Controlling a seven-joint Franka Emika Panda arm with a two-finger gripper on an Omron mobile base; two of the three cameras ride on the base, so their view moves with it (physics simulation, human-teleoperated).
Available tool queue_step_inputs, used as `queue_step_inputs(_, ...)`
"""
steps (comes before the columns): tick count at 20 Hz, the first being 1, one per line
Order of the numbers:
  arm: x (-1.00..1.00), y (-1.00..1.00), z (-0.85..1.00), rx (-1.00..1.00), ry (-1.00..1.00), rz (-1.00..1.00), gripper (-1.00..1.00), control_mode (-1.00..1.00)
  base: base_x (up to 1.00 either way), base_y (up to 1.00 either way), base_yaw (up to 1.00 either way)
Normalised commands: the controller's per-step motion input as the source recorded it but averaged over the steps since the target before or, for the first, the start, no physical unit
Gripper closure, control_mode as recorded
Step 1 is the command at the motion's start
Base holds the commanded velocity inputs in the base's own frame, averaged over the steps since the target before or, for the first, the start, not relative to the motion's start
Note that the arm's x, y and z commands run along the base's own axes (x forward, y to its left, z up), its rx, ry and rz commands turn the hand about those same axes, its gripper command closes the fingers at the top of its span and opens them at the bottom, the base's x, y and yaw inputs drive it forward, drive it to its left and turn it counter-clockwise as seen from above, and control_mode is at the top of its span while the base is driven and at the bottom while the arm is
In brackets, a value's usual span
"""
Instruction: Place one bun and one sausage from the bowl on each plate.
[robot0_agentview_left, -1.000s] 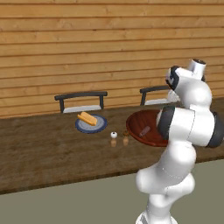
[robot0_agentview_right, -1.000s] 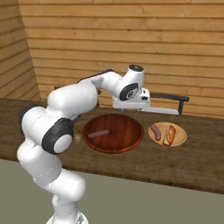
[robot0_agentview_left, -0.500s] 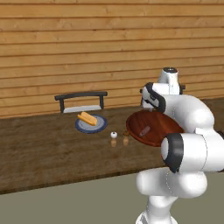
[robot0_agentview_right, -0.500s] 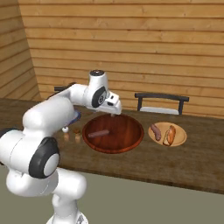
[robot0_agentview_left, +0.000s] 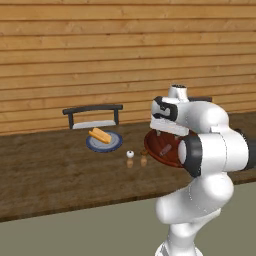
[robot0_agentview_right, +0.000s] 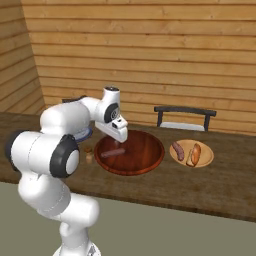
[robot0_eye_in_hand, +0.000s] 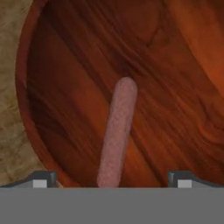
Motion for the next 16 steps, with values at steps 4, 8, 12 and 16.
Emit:
queue_step_inputs(4,0.29,-0.11,-0.37,0.13,0.25,-0.10,-1.00,-1.00,0.00,0.00,0.00)
queue_step_inputs(8,-0.03,0.00,-0.30,0.05,0.15,-0.04,-1.00,-1.00,0.00,0.00,0.00)
queue_step_inputs(12,-0.27,0.00,-0.54,0.04,0.01,0.00,-1.00,-1.00,0.00,0.00,0.00)
queue_step_inputs(16,-0.10,0.03,-0.35,0.04,-0.03,0.00,-1.00,-1.00,0.00,0.00,0.00)
